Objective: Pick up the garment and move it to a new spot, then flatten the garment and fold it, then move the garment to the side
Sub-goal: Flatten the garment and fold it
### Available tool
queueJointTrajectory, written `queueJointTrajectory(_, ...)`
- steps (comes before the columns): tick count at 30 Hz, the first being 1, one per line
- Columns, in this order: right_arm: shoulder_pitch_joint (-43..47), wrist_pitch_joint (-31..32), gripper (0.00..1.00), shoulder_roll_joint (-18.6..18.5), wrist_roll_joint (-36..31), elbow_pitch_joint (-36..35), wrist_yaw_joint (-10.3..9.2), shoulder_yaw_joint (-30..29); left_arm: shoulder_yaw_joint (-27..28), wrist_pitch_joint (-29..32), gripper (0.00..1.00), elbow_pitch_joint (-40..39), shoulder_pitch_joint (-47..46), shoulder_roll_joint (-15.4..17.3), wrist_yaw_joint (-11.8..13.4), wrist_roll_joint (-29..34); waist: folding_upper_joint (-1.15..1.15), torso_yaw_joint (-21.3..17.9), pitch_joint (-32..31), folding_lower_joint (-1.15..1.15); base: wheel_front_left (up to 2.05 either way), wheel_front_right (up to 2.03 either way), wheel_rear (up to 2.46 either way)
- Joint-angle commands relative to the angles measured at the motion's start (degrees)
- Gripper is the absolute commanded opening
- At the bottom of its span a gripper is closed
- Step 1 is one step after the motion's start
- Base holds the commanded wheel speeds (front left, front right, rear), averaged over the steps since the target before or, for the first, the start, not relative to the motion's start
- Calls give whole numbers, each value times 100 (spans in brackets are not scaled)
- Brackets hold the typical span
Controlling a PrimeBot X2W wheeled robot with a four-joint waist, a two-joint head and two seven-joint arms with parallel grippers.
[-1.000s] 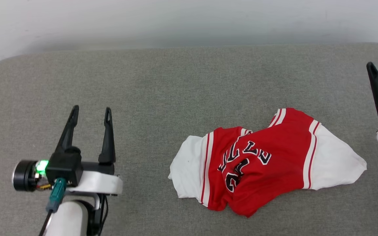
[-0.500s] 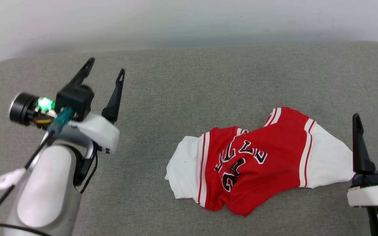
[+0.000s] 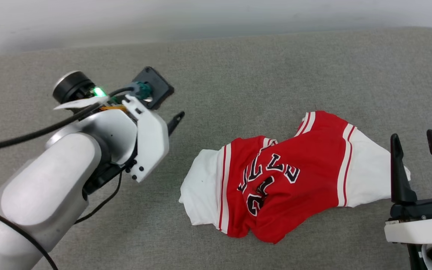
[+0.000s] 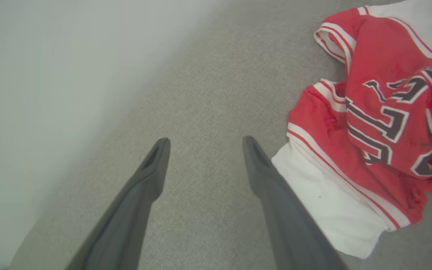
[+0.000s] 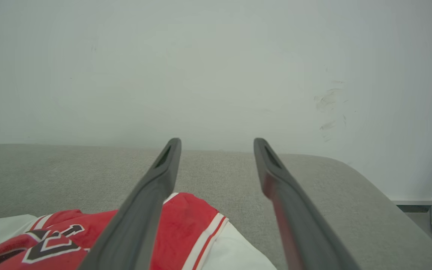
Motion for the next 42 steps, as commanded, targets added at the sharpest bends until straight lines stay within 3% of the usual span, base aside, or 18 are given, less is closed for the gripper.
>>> queueJointTrajectory(1, -84, -10, 100, 55, -45, -28, -2, 38, -287, 197, 100, -48, -199, 86, 2, -185, 0, -58, 81, 0, 0, 0, 0)
queueJointTrajectory(6, -201, -10, 100, 93, -56, -27, -2, 133, -1360, 959, 100, -122, -779, 346, 2, -951, 0, -161, 252, 0, 0, 0, 0)
queueJointTrajectory(13, -480, -10, 100, 124, -19, 11, -2, 274, -2682, 1317, 100, 46, -1486, 416, 2, -1445, 0, -345, 592, 0, 0, 0, 0)
queueJointTrajectory(19, -726, -10, 100, 197, -18, 59, -2, 398, -3025, 1414, 100, 418, -1568, 274, 2, -1607, 0, -493, 897, 0, 0, 0, 0)
queueJointTrajectory(26, -938, -10, 100, 278, -53, 105, -2, 458, -3130, 2118, 100, 355, -956, 200, -6, -1449, 0, -587, 1061, 0, 0, 0, 0)
queueJointTrajectory(27, -950, -10, 100, 291, -59, 113, -2, 462, -3137, 2125, 93, 348, -929, 192, -7, -1448, 0, -580, 1050, 0, 0, 0, 0)
queueJointTrajectory(28, -948, -10, 100, 295, -64, 128, -2, 453, -3135, 2053, 28, 353, -944, 179, -10, -1431, 0, -561, 1028, 0, 0, 0, 0)
queueJointTrajectory(29, -944, -10, 100, 295, -65, 148, -3, 446, -3126, 1998, 0, 372, -965, 167, -10, -1431, 0, -540, 999, 0, 0, 0, 0)
queueJointTrajectory(35, -799, -10, 100, 302, -73, 197, -2, 345, -3042, 1215, 0, 574, -1398, 300, 3, -1614, 0, -326, 713, 0, 0, 0, 0)
queueJointTrajectory(42, -595, -11, 100, 329, -84, 156, -2, 178, -2923, 412, 0, 772, -1647, 837, 3, -1753, 0, -80, 442, 0, 0, 0, 0)
